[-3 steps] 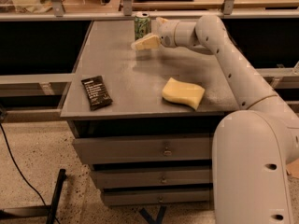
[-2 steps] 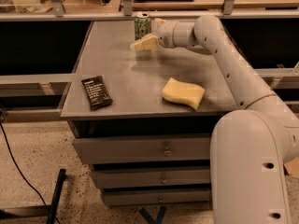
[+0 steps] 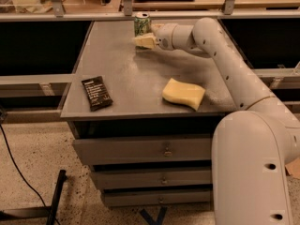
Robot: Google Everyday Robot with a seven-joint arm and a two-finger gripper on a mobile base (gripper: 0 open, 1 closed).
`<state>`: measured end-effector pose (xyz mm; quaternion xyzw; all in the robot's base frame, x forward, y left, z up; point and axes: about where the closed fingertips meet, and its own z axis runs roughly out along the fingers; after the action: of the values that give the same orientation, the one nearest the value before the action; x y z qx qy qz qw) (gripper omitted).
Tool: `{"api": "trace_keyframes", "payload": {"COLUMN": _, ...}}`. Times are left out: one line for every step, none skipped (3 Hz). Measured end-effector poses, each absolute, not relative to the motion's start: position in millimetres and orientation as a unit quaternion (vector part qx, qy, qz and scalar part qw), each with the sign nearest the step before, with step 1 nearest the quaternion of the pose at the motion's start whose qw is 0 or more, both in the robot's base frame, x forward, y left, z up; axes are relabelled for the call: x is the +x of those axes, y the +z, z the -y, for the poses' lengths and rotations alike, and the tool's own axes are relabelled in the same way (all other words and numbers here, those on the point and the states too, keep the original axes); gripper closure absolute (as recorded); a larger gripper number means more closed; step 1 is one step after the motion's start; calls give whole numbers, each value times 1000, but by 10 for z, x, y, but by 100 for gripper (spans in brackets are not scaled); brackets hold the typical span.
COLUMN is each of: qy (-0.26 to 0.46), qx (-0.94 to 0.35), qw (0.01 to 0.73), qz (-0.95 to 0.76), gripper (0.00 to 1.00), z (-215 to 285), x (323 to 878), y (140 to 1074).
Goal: Knock green can over
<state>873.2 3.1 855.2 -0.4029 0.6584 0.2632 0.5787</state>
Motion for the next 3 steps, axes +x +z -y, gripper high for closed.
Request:
{"api": "trace_keyframes", "payload": {"qy": 262, "qx": -392, "qw": 580, "qz": -664, "gripper": 64, "z": -13, "x": 8753, "y": 8528}}
{"api": "trace_keyframes", "payload": {"qy": 249, "qx": -391, "qw": 563, "qz": -684, "gripper": 88, "z": 31, "x": 8741, "y": 8570}}
{"api": "trace_keyframes", "payload": {"qy": 222, "qx": -412, "qw": 527, "qz": -709, "gripper": 100, "z": 123, "x": 8653, "y": 8807}}
